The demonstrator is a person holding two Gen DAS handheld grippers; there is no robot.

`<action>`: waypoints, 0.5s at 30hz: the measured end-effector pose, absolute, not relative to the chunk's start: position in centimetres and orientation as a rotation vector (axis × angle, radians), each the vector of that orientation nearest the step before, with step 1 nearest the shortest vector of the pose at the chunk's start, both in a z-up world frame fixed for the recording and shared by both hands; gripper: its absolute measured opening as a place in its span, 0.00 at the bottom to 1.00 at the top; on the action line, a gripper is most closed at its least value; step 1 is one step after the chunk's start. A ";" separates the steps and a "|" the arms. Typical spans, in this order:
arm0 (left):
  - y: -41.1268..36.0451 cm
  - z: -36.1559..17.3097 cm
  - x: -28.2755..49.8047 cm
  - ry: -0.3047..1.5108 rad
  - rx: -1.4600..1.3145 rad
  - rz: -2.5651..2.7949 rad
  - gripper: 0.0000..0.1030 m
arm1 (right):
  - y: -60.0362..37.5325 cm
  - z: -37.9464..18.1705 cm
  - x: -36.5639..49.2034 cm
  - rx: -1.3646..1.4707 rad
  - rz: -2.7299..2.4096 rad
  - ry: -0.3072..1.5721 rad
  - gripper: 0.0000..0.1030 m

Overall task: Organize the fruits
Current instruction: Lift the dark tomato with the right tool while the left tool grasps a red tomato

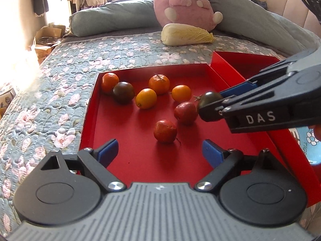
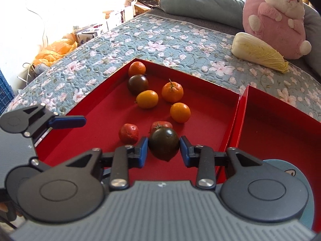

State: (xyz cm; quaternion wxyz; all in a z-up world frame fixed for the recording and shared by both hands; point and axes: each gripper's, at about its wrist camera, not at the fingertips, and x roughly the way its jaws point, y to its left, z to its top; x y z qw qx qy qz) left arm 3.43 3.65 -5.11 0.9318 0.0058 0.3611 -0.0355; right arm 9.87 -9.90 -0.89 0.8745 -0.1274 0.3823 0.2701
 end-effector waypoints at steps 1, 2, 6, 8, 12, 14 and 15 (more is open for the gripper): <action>3.7 -5.1 3.8 0.745 0.005 -0.071 0.86 | -10.0 -0.8 9.8 -0.271 0.564 0.792 0.37; 3.7 -5.2 4.2 0.752 0.003 -0.067 0.86 | -10.0 -0.7 9.8 -0.276 0.564 0.785 0.37; 3.1 -5.4 5.3 0.767 0.031 -0.072 0.82 | -10.5 -0.3 9.8 -0.260 0.566 0.773 0.37; 2.8 -5.5 5.7 0.774 0.033 -0.085 0.77 | -10.7 -0.2 9.7 -0.257 0.567 0.772 0.37; 2.6 -5.6 6.5 0.794 0.026 -0.091 0.67 | -10.9 -0.3 9.6 -0.266 0.573 0.772 0.37; 2.5 -5.7 6.8 0.793 0.033 -0.086 0.67 | -11.0 -0.3 9.6 -0.261 0.576 0.774 0.37; 2.5 -5.7 6.9 0.790 0.038 -0.083 0.66 | -11.0 -0.3 9.6 -0.260 0.575 0.774 0.37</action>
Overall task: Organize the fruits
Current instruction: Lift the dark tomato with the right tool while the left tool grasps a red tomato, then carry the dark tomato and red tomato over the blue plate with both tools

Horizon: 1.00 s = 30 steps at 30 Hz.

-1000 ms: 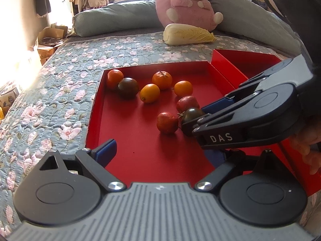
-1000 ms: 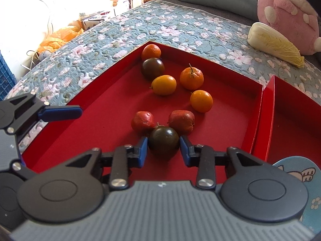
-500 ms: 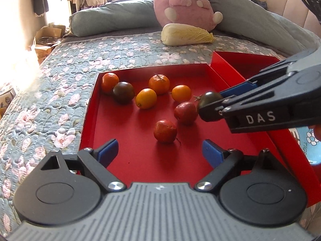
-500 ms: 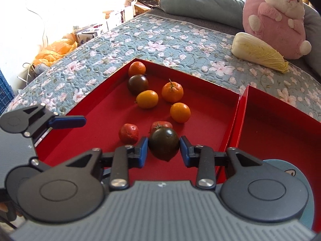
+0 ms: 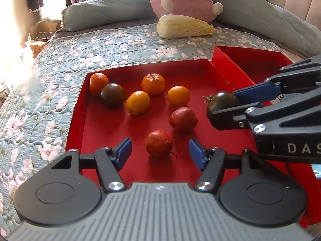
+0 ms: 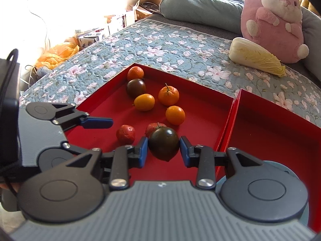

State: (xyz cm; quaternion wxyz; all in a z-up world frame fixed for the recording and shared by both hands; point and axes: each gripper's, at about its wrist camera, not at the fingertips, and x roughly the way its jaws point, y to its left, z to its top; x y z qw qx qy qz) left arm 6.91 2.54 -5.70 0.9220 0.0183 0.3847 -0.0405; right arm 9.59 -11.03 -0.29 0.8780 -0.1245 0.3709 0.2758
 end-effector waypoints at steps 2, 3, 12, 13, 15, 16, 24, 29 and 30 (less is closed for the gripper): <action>2.6 -5.8 7.3 0.790 0.038 -0.079 0.64 | -11.1 -0.2 9.5 -0.257 0.578 0.774 0.37; 2.6 -5.9 7.5 0.791 0.035 -0.078 0.63 | -11.1 -0.2 9.5 -0.258 0.580 0.774 0.37; 3.5 -6.7 8.1 0.795 -0.006 -0.080 0.34 | -11.1 -0.2 9.2 -0.275 0.595 0.779 0.37; 3.5 -6.7 8.1 0.794 -0.006 -0.077 0.34 | -11.1 -0.1 9.1 -0.277 0.596 0.780 0.37; 3.7 -6.6 7.9 0.789 -0.011 -0.072 0.34 | -11.2 0.0 8.9 -0.282 0.600 0.783 0.37; 3.9 -6.6 7.9 0.787 -0.018 -0.069 0.34 | -11.2 0.0 8.9 -0.285 0.603 0.786 0.37; 4.6 -4.8 6.6 0.784 0.001 -0.046 0.34 | -11.6 0.6 8.0 -0.298 0.608 0.803 0.37; 4.5 -1.5 5.6 0.741 0.036 -0.039 0.34 | -12.0 1.8 7.1 -0.300 0.611 0.785 0.37; 4.4 -0.7 5.5 0.732 0.044 -0.036 0.34 | -12.1 2.1 6.8 -0.305 0.612 0.778 0.37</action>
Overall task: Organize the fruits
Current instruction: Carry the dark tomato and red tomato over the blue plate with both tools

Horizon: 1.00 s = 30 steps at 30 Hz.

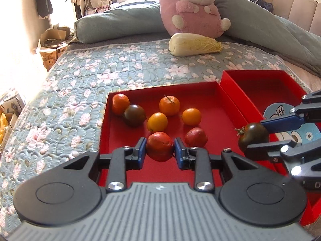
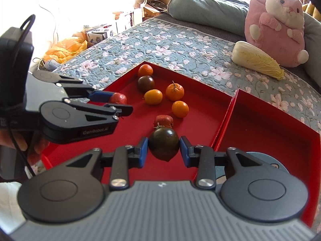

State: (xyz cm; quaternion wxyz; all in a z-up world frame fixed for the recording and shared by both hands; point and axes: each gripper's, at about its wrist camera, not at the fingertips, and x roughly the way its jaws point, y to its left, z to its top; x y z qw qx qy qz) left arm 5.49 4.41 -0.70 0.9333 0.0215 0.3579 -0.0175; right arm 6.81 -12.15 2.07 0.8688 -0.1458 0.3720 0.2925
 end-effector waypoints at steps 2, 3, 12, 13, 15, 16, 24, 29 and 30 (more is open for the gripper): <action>4.4 1.0 5.3 0.715 0.061 -0.025 0.34 | -12.5 2.7 6.2 -0.314 0.611 0.764 0.37; 4.4 1.8 5.2 0.705 0.067 -0.019 0.34 | -12.7 3.0 6.0 -0.313 0.611 0.758 0.37; 1.3 8.4 4.4 0.658 0.078 -0.012 0.34 | -15.9 4.8 5.0 -0.231 0.552 0.733 0.37; 0.8 8.8 4.3 0.650 0.067 -0.022 0.34 | -16.2 4.9 4.9 -0.226 0.546 0.731 0.37; -0.8 9.1 3.9 0.640 0.065 -0.044 0.34 | -16.8 5.0 4.8 -0.216 0.534 0.730 0.37; -1.5 9.0 3.5 0.637 0.072 -0.051 0.34 | -17.1 5.1 4.7 -0.214 0.529 0.730 0.37; -4.5 6.3 4.0 0.663 0.070 -0.120 0.34 | -19.4 4.7 4.2 -0.253 0.503 0.734 0.37; -6.8 4.6 4.5 0.692 0.097 -0.195 0.34 | -21.7 3.8 4.7 -0.241 0.450 0.769 0.37; -7.3 4.3 4.6 0.697 0.106 -0.210 0.34 | -22.2 3.6 4.8 -0.236 0.440 0.780 0.37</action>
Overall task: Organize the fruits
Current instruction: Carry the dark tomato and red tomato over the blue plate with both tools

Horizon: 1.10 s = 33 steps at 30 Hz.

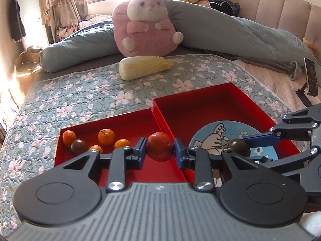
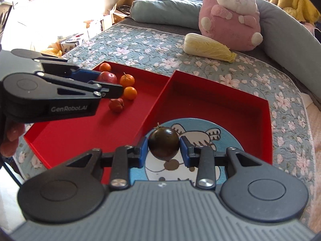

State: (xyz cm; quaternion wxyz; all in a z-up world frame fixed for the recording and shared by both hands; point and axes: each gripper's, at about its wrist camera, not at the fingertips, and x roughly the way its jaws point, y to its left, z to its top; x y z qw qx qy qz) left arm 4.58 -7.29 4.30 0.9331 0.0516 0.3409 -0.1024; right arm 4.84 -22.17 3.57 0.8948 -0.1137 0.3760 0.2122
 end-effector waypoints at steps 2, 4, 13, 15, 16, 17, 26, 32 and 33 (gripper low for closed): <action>-8.5 3.8 4.7 0.702 0.132 -0.230 0.34 | -22.8 3.3 5.0 -0.232 0.431 0.790 0.37; -9.5 3.5 5.0 0.708 0.136 -0.256 0.34 | -23.4 3.0 5.0 -0.238 0.429 0.799 0.37; -13.8 1.6 6.1 0.748 0.167 -0.331 0.34 | -26.8 0.7 5.5 -0.239 0.384 0.896 0.37; -14.4 1.1 6.5 0.761 0.171 -0.337 0.34 | -27.2 0.3 5.6 -0.242 0.382 0.912 0.37; -14.7 0.9 6.7 0.768 0.169 -0.342 0.34 | -27.4 0.1 5.6 -0.245 0.382 0.918 0.37; -14.9 0.7 6.8 0.773 0.170 -0.345 0.34 | -27.6 -0.1 5.6 -0.245 0.382 0.926 0.37; -16.4 -1.8 8.0 0.839 0.194 -0.379 0.34 | -28.1 -1.6 6.0 -0.243 0.389 0.981 0.37; -17.0 -2.7 8.5 0.856 0.212 -0.397 0.34 | -27.9 -2.5 6.2 -0.270 0.391 1.008 0.37; -17.1 -2.8 8.5 0.858 0.211 -0.397 0.34 | -27.9 -2.5 6.2 -0.270 0.391 1.007 0.37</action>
